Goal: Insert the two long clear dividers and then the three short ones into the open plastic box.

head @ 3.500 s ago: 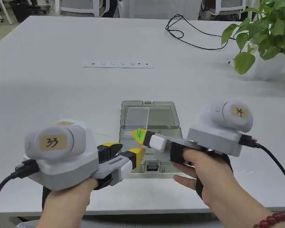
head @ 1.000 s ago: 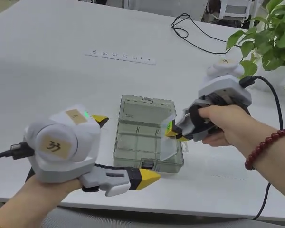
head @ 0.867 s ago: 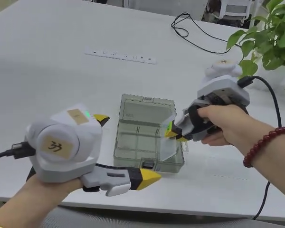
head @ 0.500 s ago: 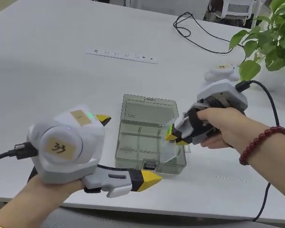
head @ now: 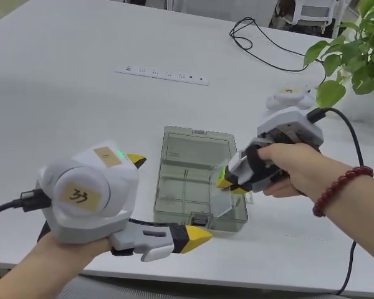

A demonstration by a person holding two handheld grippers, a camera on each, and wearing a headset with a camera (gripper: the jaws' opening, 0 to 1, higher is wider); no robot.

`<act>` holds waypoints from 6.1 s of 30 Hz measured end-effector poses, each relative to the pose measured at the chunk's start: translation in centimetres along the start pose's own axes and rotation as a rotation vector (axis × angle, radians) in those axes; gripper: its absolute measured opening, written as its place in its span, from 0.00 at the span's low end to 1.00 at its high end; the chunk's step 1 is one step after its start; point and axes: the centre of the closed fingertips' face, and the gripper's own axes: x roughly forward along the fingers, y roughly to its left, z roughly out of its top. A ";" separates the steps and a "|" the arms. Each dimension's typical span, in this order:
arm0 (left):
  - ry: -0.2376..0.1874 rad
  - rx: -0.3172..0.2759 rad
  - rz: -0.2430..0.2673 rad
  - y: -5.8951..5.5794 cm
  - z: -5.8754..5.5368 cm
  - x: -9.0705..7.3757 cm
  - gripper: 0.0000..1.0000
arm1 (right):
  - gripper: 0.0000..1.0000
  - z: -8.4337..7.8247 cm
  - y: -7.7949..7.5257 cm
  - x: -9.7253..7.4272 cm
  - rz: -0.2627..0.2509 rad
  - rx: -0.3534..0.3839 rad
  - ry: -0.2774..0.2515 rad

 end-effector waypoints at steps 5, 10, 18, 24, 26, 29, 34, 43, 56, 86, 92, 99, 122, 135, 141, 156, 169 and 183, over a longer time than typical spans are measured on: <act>-0.001 -0.003 -0.001 0.0 0.1 0.1 0.98 | 0.06 -0.4 -0.1 -0.2 -0.002 0.008 -0.002; -0.007 -0.007 -0.007 -0.1 0.2 0.3 0.98 | 0.06 -0.2 -0.2 -0.1 0.006 0.018 0.002; -0.002 -0.006 -0.007 -0.2 0.2 0.3 0.98 | 0.06 -0.1 -0.4 0.1 -0.004 0.017 0.020; -0.007 -0.012 -0.003 -0.1 0.3 0.3 0.97 | 0.06 0.3 -0.6 0.2 -0.015 0.009 0.029; -0.008 -0.014 -0.002 -0.1 0.4 0.3 0.97 | 0.06 0.3 -0.7 0.3 -0.020 0.005 0.030; -0.010 -0.016 0.002 0.0 0.4 0.3 0.97 | 0.06 0.3 -0.7 0.3 -0.026 -0.003 0.029; -0.007 -0.020 0.004 0.0 0.4 0.2 0.97 | 0.06 0.5 -0.6 0.4 -0.038 -0.020 0.034; -0.007 -0.020 0.007 0.0 0.4 0.2 0.96 | 0.06 0.6 -0.4 0.6 -0.101 -0.104 0.059; -0.007 -0.020 0.016 0.2 0.5 -0.1 0.96 | 0.07 -0.7 0.5 0.7 -0.255 -0.330 0.094; -0.001 -0.018 0.055 1.0 0.0 -1.2 0.93 | 0.07 -0.2 -0.7 3.1 -0.266 -0.372 0.061; 0.003 -0.027 0.070 1.3 0.0 -1.3 0.92 | 0.09 0.1 -0.4 3.2 -0.212 -0.407 0.033; 0.007 -0.034 0.086 1.6 0.0 -1.5 0.94 | 0.15 0.2 0.4 3.2 -0.099 -0.446 -0.023; 0.017 -0.070 0.133 2.4 -0.1 -2.6 0.94 | 0.46 -0.1 3.5 -1.2 0.161 -0.710 -0.305; 0.037 -0.086 0.146 2.6 -0.7 -3.4 0.94 | 0.59 -1.1 2.4 -3.2 0.220 -0.809 -0.396; 0.053 -0.089 0.157 2.9 -1.3 -3.9 0.93 | 0.64 -1.6 2.2 -4.2 0.255 -0.834 -0.435; 0.074 -0.125 0.186 3.6 -2.0 -4.3 0.89 | 0.80 -2.5 1.1 -5.4 0.256 -0.879 -0.487; 0.170 -0.176 0.258 5.7 -3.7 -4.4 0.76 | 0.82 -2.3 1.0 -6.3 0.263 -0.871 -0.525; 0.321 -0.207 0.283 7.9 -7.0 -3.0 0.61 | 0.81 -3.1 1.3 -6.5 0.275 -0.849 -0.547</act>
